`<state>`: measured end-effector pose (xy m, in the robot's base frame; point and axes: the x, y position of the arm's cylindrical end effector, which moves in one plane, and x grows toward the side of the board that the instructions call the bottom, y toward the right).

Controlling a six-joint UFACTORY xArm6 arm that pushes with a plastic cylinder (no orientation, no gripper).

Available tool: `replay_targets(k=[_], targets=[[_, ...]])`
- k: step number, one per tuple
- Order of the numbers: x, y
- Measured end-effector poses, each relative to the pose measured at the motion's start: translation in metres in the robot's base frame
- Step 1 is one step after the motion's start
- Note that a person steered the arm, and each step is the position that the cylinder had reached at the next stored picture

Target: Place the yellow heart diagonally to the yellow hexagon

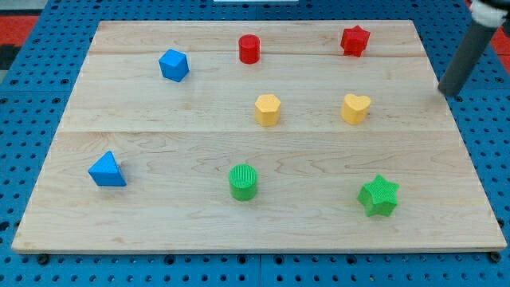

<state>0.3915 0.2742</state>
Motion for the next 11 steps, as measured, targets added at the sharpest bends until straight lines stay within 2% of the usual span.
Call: replay_targets(k=[1,2,4,5,7,11], targets=[[0.036,-0.082],[0.018,-0.123],[0.010,-0.121],[-0.008,-0.122],[-0.028,-0.149],[-0.036,-0.154]])
